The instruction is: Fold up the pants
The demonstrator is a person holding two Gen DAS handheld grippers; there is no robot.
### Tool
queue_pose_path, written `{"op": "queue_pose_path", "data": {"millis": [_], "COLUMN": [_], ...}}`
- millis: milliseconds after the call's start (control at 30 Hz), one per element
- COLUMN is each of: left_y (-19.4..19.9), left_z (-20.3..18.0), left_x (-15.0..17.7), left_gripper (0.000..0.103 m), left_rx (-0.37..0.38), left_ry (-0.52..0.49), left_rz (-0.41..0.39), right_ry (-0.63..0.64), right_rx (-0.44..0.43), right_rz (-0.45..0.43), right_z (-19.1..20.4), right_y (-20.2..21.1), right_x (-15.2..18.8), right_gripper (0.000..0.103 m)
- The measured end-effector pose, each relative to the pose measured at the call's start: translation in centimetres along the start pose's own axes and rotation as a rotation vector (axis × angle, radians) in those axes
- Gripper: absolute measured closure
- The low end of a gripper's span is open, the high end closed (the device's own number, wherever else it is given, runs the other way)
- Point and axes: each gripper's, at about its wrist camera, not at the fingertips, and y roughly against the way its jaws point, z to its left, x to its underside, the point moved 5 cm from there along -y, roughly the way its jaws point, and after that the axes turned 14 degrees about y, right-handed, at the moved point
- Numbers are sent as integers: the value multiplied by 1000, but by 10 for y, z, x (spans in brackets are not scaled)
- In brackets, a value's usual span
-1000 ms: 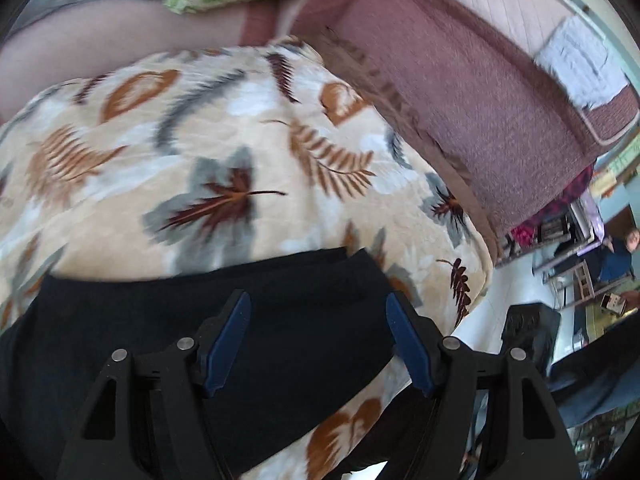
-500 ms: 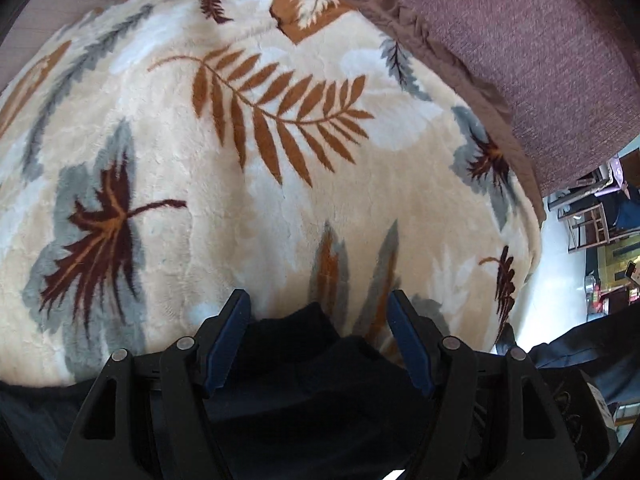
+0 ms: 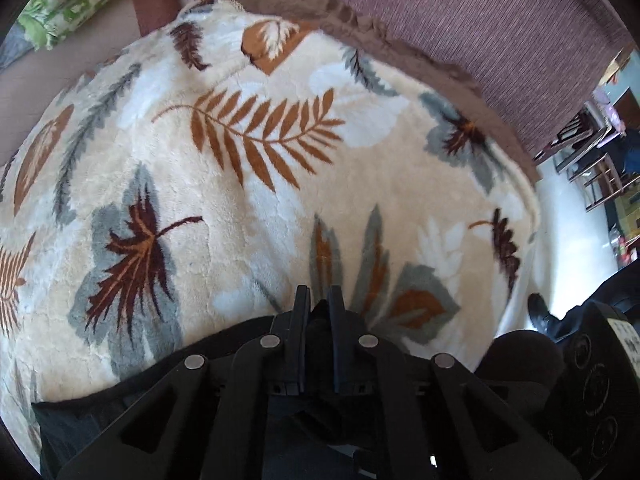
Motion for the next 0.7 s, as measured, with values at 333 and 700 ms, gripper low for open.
{"op": "queue_pose_path", "data": {"millis": [333, 700], "left_y": [82, 108], "left_z": [64, 175], "left_x": [30, 102], "left_gripper": [95, 95], "left_rx": [155, 194], "left_ry": [239, 532], "left_rz": [-185, -270], "right_ry": [194, 368], "right_rx": [-88, -204], "right_rz": [-1, 140], "right_z": [81, 163], "right_y": [11, -44], "right_x": [-16, 5], "right_gripper": [81, 81]}}
